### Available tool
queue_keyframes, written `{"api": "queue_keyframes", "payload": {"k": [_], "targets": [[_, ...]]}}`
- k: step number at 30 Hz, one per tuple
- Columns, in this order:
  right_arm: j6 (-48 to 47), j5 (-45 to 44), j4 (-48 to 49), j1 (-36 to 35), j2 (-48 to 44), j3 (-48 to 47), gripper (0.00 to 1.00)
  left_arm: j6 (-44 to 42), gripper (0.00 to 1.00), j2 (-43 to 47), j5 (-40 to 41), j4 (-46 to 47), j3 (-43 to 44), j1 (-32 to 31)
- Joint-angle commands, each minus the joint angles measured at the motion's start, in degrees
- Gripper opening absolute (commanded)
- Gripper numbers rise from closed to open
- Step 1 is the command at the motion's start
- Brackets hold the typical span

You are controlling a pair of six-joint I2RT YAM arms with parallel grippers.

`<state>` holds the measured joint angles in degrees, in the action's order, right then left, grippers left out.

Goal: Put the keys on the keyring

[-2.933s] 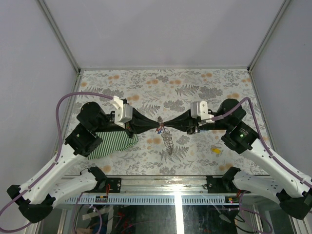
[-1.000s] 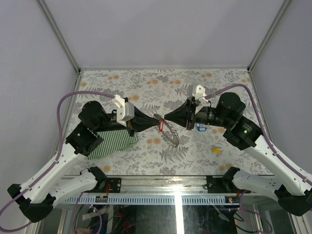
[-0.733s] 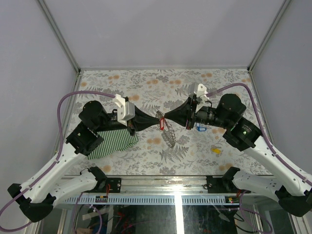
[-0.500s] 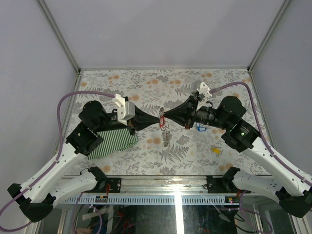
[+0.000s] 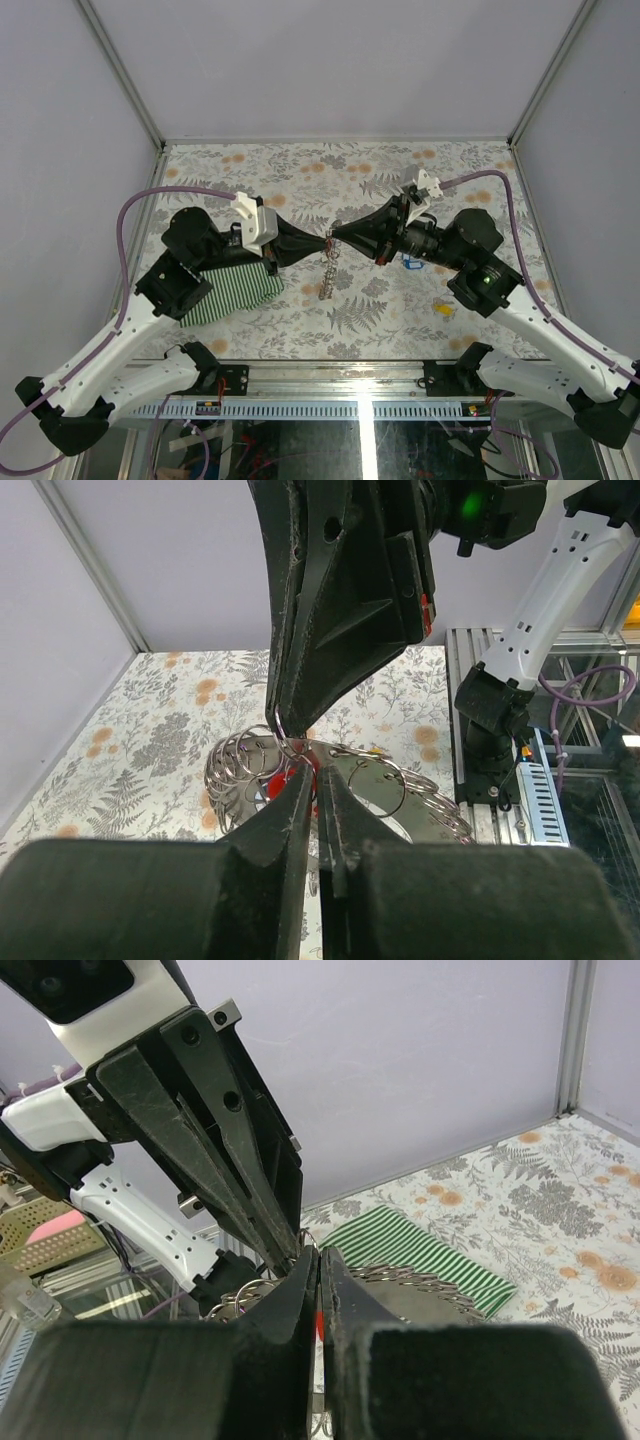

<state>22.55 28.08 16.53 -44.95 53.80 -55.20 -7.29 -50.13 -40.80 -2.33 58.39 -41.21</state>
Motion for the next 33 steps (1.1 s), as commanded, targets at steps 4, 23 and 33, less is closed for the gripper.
{"api": "queue_keyframes", "payload": {"k": [4,23,33], "targets": [[-3.2,-2.1,12.8,0.0,-5.0,2.1,0.00,2.2,0.07,3.0,0.4,2.6,-0.5,-0.7],[-14.0,4.7,13.2,0.0,-6.4,4.2,0.00,14.3,0.26,5.0,4.4,21.6,-6.2,-0.8],[-17.2,6.9,12.5,0.1,-6.5,4.0,0.00,23.3,0.28,3.2,3.5,34.4,-11.0,-0.8]]}}
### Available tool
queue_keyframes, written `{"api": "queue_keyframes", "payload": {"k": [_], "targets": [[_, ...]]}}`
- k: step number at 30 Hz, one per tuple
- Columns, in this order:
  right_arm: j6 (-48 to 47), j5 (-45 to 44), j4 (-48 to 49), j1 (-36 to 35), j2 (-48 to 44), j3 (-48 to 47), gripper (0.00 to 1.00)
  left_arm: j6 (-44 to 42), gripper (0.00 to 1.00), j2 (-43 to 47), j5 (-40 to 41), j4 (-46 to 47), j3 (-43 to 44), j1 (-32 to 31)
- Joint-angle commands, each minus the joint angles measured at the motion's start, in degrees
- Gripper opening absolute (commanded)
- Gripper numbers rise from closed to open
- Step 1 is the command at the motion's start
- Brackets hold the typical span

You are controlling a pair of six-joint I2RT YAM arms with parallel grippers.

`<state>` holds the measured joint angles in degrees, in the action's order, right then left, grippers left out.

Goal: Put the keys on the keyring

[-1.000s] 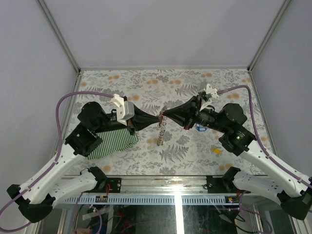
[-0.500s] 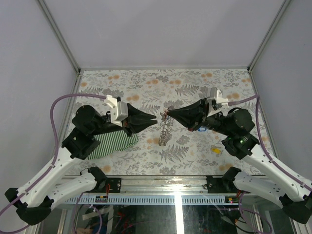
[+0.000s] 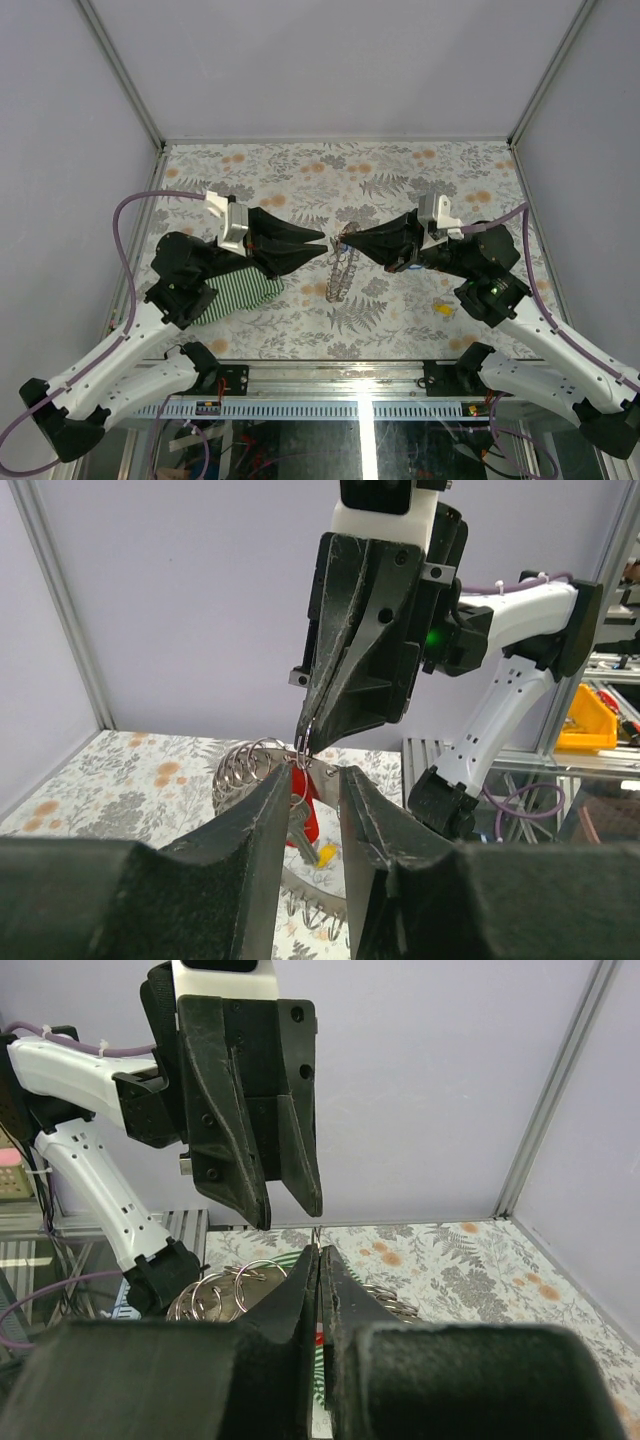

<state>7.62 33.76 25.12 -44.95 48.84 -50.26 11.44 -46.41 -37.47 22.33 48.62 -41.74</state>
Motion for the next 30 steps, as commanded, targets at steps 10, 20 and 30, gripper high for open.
{"api": "queue_keyframes", "payload": {"k": [10,20,30], "targets": [[-2.3,2.3,4.1,0.1,-1.3,-1.0,0.00,5.6,0.28,-2.9,-0.3,11.3,-1.3,-0.7],[-1.9,2.5,4.5,0.1,-1.3,-1.0,0.00,5.0,0.21,-5.2,-0.7,11.5,-1.0,-2.0],[-2.1,2.4,4.1,0.0,-1.4,-0.7,0.00,3.6,0.00,-6.0,-1.8,9.5,0.0,-2.8]]}}
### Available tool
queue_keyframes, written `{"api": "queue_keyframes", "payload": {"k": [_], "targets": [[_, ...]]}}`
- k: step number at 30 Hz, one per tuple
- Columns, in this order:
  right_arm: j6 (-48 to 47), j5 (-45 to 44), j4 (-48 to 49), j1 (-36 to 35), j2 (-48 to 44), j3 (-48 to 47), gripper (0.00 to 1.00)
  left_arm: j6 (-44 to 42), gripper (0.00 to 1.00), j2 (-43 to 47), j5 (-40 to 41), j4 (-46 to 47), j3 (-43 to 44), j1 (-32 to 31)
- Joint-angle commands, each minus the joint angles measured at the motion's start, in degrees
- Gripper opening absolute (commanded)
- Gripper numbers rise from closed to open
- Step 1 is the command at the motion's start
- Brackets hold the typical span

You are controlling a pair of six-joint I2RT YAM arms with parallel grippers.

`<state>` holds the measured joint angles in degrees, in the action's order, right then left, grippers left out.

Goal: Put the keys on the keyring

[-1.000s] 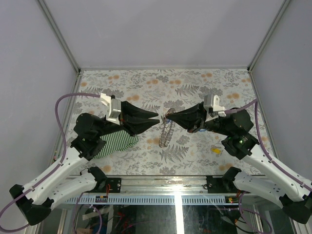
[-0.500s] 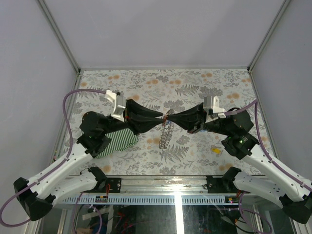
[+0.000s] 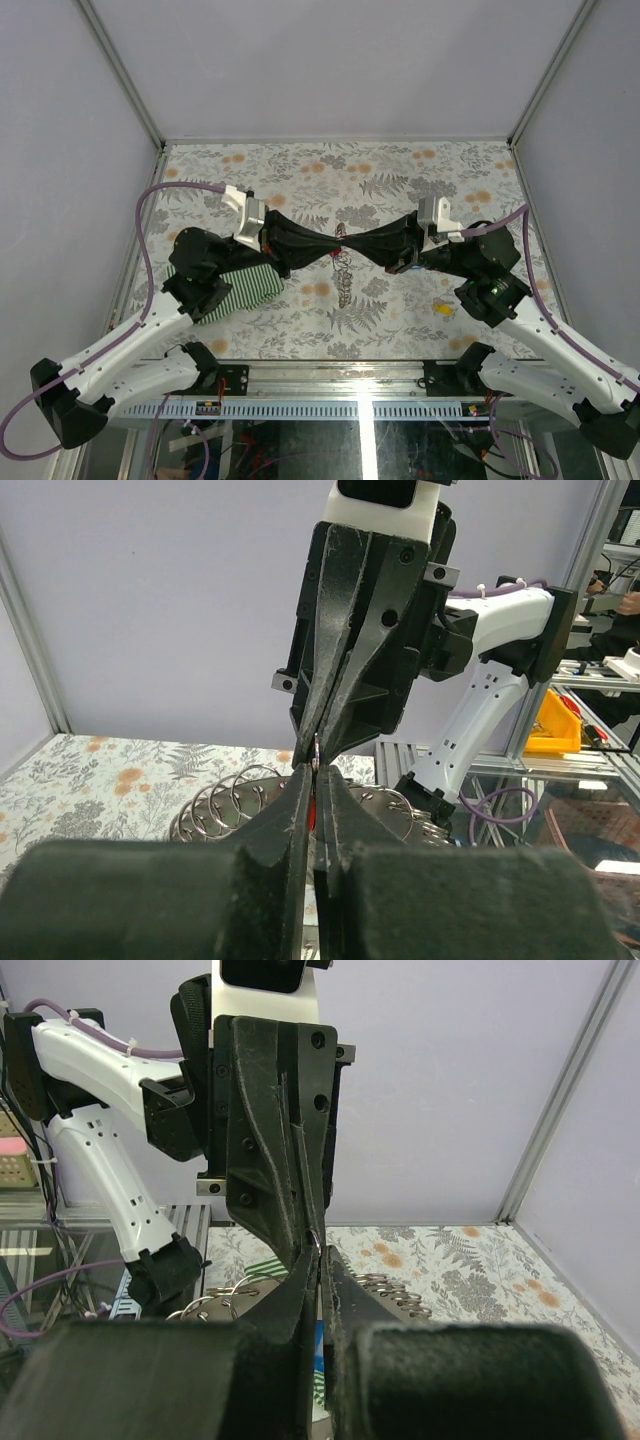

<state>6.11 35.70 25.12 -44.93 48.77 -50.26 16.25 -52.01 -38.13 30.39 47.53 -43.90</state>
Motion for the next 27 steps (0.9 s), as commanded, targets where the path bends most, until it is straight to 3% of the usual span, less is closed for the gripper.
{"api": "queue_keyframes", "payload": {"k": [1,4,7,13,16,21,27], "targets": [[-0.8,0.5,3.9,0.1,-1.4,-0.7,0.00,-1.7,0.00,-0.4,-1.5,0.1,1.5,-0.7],[-1.4,0.4,2.4,0.0,-1.8,-1.0,0.00,-4.8,0.00,-0.3,-1.7,-6.9,3.9,-0.7],[-3.6,-0.3,-1.6,0.0,-2.8,-1.8,0.11,-9.1,0.00,0.0,0.0,-16.0,7.1,-0.7],[-7.7,-5.1,-12.4,0.0,-4.8,-4.1,0.49,-19.2,0.00,-1.0,1.4,-37.5,15.8,-0.7],[-9.3,-5.8,-14.9,0.0,-5.9,-3.1,0.59,-24.3,0.00,-2.8,1.7,-47.7,20.4,-0.7],[-7.2,-6.1,-15.3,0.0,-6.4,-0.3,0.64,-29.9,0.00,-6.8,1.6,-62.4,27.6,-0.7],[-6.2,-9.5,-26.0,0.0,-4.1,-3.4,0.63,-33.5,0.00,-13.4,4.4,-77.1,36.0,-0.7]]}}
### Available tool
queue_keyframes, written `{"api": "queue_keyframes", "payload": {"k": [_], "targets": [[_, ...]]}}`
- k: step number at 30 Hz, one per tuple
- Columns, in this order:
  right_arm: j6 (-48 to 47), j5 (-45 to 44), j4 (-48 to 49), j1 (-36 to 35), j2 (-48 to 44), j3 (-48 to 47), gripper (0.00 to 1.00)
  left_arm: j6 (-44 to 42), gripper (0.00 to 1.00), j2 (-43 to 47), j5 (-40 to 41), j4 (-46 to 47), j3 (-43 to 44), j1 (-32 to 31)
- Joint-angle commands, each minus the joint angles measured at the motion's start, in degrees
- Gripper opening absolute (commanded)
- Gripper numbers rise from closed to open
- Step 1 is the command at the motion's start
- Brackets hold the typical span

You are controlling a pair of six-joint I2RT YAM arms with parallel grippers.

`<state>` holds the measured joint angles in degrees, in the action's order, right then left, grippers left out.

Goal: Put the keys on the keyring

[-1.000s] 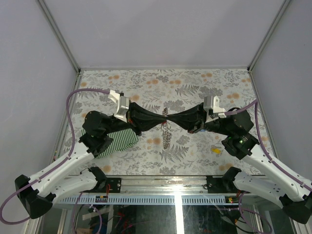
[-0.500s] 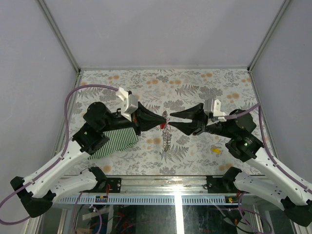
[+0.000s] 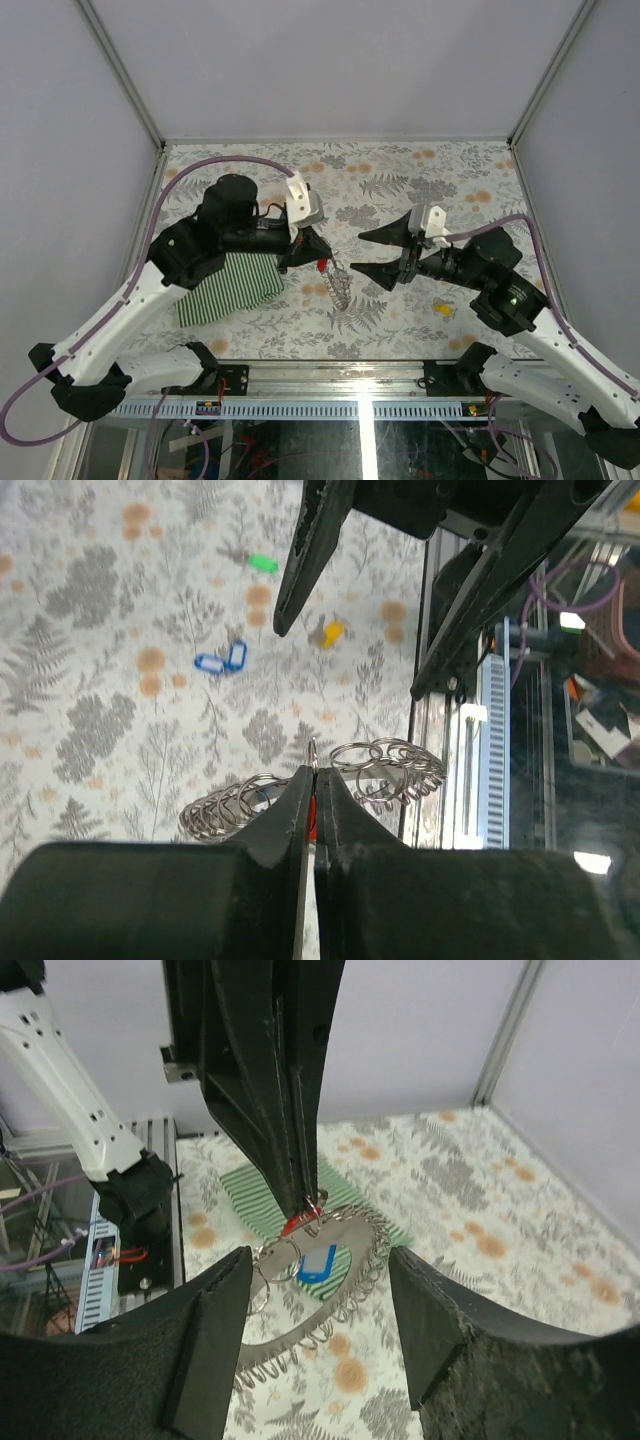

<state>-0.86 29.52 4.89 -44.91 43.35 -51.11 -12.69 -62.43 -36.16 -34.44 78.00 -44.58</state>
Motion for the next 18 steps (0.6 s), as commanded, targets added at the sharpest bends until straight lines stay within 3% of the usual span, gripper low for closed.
{"api": "queue_keyframes", "payload": {"k": [1,6,9,13,18], "targets": [[1.0,-3.5,-6.1,0.0,1.4,-2.3,0.62,-4.9,0.00,-4.1,3.0,-14.4,6.7,0.0],[3.6,0.2,-6.3,1.6,3.5,-0.3,0.59,-6.4,0.00,-10.1,5.8,-23.3,13.5,-0.1],[8.4,8.9,-1.2,6.0,4.7,2.6,0.58,-7.2,0.00,-13.6,7.0,-28.6,17.4,-0.1],[15.8,20.7,11.7,10.5,6.6,6.9,0.58,-7.8,0.00,-18.2,11.6,-36.0,22.9,-1.4],[24.0,24.8,30.1,10.8,8.8,13.0,0.58,-5.8,0.00,-21.7,22.0,-41.3,27.3,-6.7]]}}
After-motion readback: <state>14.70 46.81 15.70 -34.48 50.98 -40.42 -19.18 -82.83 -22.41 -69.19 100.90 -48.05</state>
